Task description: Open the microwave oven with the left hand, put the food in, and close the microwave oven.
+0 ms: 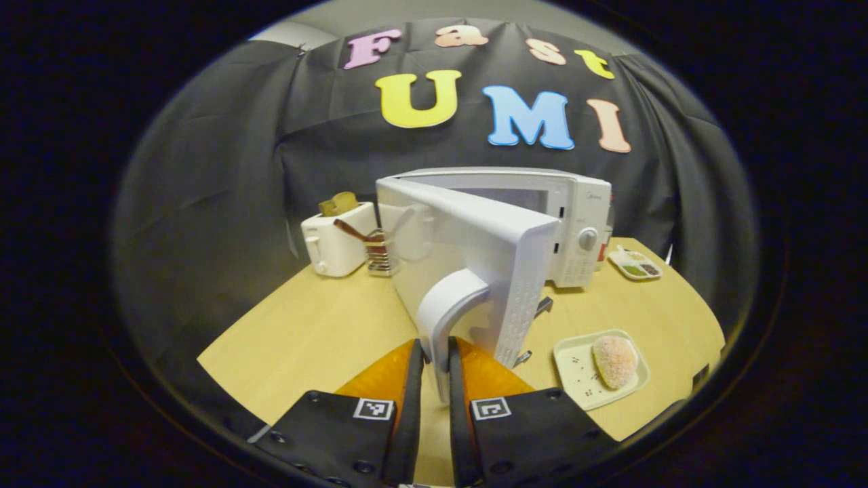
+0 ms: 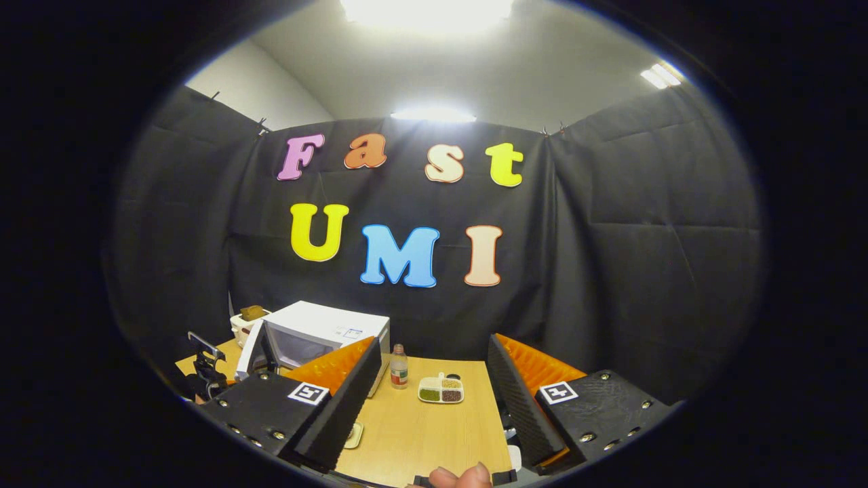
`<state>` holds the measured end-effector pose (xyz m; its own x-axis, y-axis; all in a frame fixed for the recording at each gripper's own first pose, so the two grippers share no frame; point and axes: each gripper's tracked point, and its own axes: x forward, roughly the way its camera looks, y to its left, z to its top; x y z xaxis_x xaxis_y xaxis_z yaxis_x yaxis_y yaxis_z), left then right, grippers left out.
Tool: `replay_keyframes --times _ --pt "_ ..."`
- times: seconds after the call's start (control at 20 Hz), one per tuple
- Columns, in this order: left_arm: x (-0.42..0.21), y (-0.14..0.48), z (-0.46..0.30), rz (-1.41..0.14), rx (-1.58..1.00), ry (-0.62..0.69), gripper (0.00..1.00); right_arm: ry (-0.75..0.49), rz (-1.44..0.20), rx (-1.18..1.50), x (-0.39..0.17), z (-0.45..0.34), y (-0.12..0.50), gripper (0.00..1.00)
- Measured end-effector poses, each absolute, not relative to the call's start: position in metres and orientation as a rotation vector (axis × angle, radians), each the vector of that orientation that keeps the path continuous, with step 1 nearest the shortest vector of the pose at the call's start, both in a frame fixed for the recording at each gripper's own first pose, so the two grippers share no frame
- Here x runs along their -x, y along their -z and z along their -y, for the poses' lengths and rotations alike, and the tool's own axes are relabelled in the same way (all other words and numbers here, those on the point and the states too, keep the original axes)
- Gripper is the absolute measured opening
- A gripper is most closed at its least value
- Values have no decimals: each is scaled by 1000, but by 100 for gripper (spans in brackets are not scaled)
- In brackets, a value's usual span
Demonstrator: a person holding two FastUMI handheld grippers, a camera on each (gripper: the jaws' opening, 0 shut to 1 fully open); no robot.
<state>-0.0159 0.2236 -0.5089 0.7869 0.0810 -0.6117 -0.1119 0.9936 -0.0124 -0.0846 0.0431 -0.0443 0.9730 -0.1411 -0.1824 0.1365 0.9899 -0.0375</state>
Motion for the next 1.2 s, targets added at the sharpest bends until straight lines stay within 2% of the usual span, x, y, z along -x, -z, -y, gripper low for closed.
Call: replay_keyframes --times 0.2,0.35,0.45,0.55,0.75,0.95,1.1,1.15,1.2 --pt "29 513 -256 -676 132 -136 29 134 -193 -26 92 -52 52 97" --pt "32 516 -271 -683 97 -82 25 116 -246 -16 77 -75 77 97" --pt "32 516 -280 -684 68 -25 29 111 -266 -38 62 -98 88 97" --pt "32 516 -294 -682 58 29 27 112 -318 -59 45 -125 116 98" --pt "34 519 -328 -669 60 107 28 105 -464 -129 19 -185 186 98" --pt "43 519 -357 -669 59 161 26 127 -621 -239 11 -227 264 98" --pt "51 519 -381 -669 93 153 30 143 -716 -253 10 -243 309 98" --pt "54 521 -388 -679 116 134 45 148 -737 -252 8 -246 321 98" --pt "56 524 -395 -692 142 116 46 147 -756 -255 6 -249 331 98"
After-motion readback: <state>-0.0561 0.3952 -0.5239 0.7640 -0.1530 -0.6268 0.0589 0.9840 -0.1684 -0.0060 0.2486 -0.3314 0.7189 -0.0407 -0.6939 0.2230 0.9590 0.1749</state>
